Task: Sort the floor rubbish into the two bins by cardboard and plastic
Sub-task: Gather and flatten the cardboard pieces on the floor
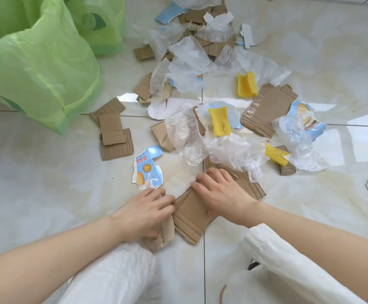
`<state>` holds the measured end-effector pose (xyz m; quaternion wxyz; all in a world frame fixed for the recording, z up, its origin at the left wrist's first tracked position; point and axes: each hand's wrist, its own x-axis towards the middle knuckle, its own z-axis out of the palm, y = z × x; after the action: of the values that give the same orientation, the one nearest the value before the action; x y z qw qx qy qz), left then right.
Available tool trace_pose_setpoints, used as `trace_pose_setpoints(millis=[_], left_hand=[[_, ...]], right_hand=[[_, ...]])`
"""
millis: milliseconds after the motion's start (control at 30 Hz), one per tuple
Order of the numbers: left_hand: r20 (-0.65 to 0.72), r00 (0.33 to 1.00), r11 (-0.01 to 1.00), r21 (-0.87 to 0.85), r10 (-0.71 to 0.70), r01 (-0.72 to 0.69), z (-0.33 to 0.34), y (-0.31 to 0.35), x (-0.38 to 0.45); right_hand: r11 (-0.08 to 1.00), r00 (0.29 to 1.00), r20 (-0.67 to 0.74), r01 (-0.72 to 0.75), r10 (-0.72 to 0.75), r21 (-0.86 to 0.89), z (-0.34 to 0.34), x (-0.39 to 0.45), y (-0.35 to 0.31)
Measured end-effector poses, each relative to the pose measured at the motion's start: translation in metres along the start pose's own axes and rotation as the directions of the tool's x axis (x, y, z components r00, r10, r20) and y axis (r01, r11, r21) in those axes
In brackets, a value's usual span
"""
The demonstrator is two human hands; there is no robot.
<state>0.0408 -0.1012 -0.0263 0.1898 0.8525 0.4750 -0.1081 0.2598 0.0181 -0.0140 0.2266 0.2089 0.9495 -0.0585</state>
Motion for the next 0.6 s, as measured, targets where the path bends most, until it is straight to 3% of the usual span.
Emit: trace_pose_setpoints(millis=[133,333,433,600], left_hand=[[-0.078,0.978,0.980,0.034,-0.194,0.197,0.000,-0.003,0.008],[-0.183,0.900,0.916,-0.001,-0.396,0.402,-0.009,-0.011,0.017],[-0.184,0.849,0.868,-0.071,-0.496,0.491,-0.016,-0.017,0.018],[-0.140,0.774,0.765,-0.333,-0.618,0.551,-0.025,-0.024,0.014]], right_hand=[[0.994,0.994,-0.024,-0.105,0.105,-0.007,0.005,0.006,0.006],[0.944,0.950,-0.003,-0.309,0.312,0.114,-0.007,0.020,0.027],[0.912,0.922,-0.033,-0.376,0.386,0.165,-0.012,0.020,0.029],[0.880,0.889,-0.023,-0.448,0.457,0.160,-0.006,0.014,0.034]])
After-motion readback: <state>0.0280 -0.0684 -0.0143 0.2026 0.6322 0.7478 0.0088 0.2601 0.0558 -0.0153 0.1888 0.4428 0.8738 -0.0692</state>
